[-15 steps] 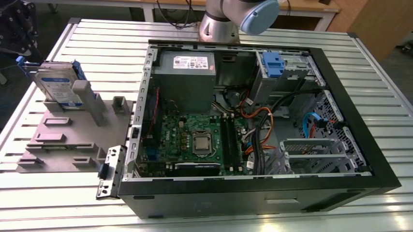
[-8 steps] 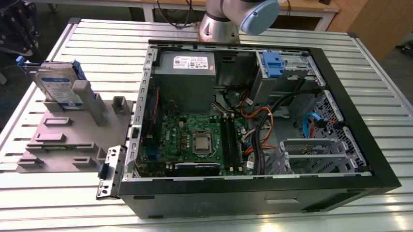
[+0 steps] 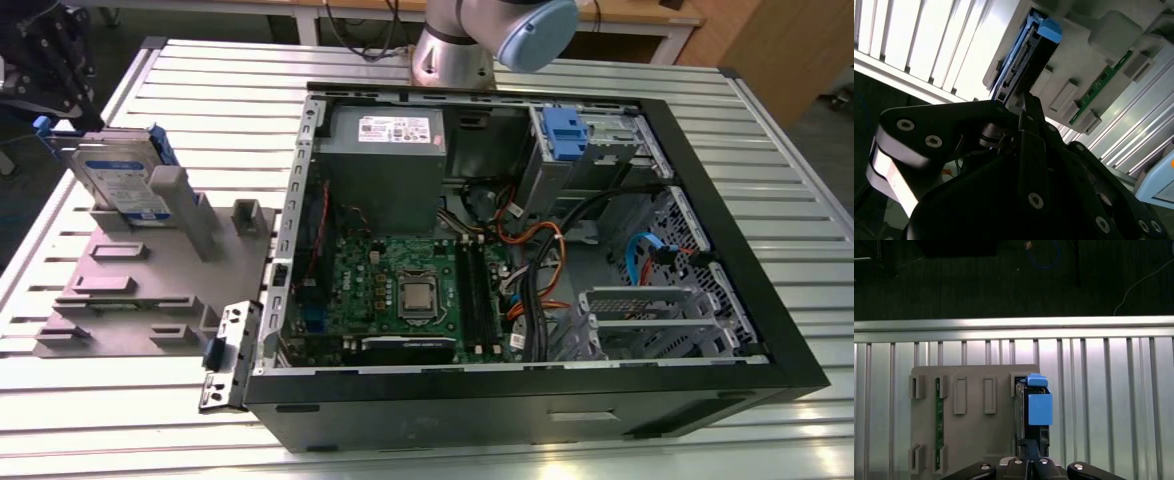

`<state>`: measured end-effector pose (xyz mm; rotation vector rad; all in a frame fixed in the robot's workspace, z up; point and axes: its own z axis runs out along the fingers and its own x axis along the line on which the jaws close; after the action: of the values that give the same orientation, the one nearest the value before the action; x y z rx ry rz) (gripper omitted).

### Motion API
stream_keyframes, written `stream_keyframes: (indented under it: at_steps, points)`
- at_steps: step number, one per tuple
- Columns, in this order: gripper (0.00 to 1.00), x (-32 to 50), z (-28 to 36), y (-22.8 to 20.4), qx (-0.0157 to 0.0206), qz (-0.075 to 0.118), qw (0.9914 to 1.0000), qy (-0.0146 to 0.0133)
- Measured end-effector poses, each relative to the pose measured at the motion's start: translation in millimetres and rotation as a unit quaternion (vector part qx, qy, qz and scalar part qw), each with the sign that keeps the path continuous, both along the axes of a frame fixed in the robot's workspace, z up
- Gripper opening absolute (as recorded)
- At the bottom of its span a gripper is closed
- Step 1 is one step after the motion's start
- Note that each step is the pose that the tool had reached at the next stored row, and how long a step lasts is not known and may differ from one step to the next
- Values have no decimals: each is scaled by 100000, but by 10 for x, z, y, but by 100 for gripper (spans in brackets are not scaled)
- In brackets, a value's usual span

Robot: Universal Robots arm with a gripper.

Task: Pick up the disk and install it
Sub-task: 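Pick up the disk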

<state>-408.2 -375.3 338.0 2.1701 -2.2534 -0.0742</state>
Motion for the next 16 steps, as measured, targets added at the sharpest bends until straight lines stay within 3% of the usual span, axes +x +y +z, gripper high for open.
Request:
stream_keyframes:
  at_steps: [4, 14, 16]
  points:
    - [11, 10, -16, 47, -1, 4, 100000, 3]
    - [11, 12, -19, 48, -2, 4, 100000, 4]
    - [17, 13, -20, 48, -2, 6, 100000, 5]
